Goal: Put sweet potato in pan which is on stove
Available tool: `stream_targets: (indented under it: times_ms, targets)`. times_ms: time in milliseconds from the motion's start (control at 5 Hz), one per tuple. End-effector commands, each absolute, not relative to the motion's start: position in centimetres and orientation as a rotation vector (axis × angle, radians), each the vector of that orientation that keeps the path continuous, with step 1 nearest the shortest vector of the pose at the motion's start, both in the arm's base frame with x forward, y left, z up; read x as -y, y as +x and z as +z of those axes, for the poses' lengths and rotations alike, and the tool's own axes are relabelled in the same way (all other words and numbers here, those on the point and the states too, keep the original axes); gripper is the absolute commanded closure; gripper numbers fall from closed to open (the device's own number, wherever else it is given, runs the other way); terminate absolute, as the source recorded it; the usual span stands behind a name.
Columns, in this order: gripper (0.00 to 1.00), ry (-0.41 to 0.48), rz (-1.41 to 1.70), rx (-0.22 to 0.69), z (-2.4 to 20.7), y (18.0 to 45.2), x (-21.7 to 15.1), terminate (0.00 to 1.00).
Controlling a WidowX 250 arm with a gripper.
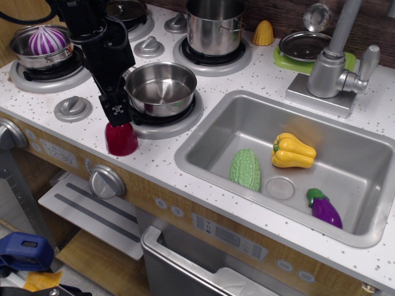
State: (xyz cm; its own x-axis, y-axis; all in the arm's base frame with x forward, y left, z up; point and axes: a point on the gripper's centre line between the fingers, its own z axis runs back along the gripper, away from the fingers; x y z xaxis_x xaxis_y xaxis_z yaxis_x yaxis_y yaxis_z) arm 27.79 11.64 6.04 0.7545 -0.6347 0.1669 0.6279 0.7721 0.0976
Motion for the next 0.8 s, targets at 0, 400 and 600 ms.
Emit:
stream_targets:
  times_ms: [0, 400, 600]
  targets:
    - [0.00, 0.036, -0.689, 0.195, 6.0, 27.8, -11.6, 0.00]
    - [0.00, 0.024, -0.691, 0.253, 4.1, 27.5, -12.2, 0.00]
    - [0.00, 0.009, -0.689, 0.289, 3.0, 27.4, -12.6, 0.00]
